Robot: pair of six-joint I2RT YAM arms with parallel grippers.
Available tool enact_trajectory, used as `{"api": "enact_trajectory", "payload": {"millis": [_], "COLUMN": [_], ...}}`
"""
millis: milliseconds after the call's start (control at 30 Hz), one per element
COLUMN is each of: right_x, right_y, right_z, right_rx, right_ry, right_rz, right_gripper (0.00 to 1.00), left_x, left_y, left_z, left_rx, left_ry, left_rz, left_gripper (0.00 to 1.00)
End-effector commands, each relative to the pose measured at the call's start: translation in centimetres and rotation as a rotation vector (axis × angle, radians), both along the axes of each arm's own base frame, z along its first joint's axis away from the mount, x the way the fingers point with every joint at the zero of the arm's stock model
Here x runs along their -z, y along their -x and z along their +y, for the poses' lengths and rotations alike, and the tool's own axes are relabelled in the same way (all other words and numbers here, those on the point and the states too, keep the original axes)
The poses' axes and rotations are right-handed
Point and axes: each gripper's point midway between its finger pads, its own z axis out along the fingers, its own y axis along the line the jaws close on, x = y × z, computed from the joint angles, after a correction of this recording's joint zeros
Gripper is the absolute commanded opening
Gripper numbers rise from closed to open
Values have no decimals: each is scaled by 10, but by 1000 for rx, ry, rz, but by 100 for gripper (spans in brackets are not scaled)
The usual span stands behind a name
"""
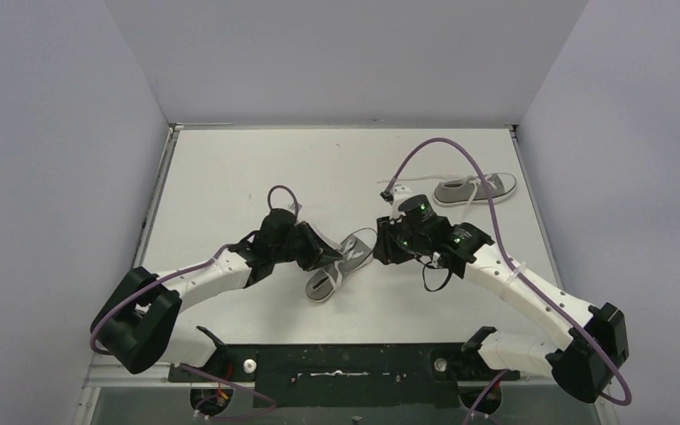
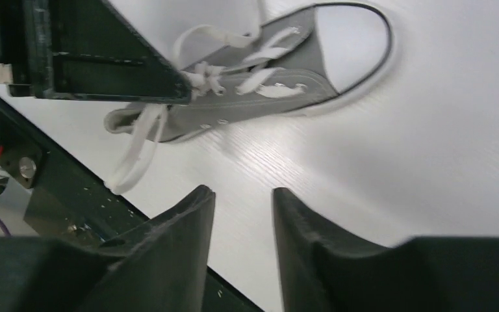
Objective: Tie the shoes
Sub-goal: Wrap the shoelace around the shoelace.
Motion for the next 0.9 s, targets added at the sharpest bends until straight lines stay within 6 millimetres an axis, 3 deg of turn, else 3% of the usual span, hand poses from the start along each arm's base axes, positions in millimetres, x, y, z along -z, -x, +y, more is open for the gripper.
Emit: {"api": "enact_trajectory", "payload": {"millis": [0,67,200,333,500,800,867], "right_x": [-17,-24,-24,-10,-2,24,33], "right_y": [24,35,51,55,39,26,20], "right_z": [52,69,90,94,86,107,102], "right_rx": [-252,-270,-298,-271,-135,-56,-3], "right_ry": [-214,-286,-367,-319,-254,-221,-168], "right_rz": [-154,-222,-288,-334,-422,-441,-472], "right_gripper": [50,57,60,62,62,60,58], "left_x": [-37,-39,-42,-45,-47,-50,-51], "left_y": [-13,-14,-15,-15,-16,-14,-14], "left_z": [-12,-12,-11,-9,-10,-17,-18], "left_rx": [-2,-11,-43,-85,-121,-123,-123], "left_ry": [65,66,88,113,143,172,178], "left_rz": [-83,-79,-64,-39,-26,-16,-13], "left_gripper": [0,0,0,0,0,0,0]}}
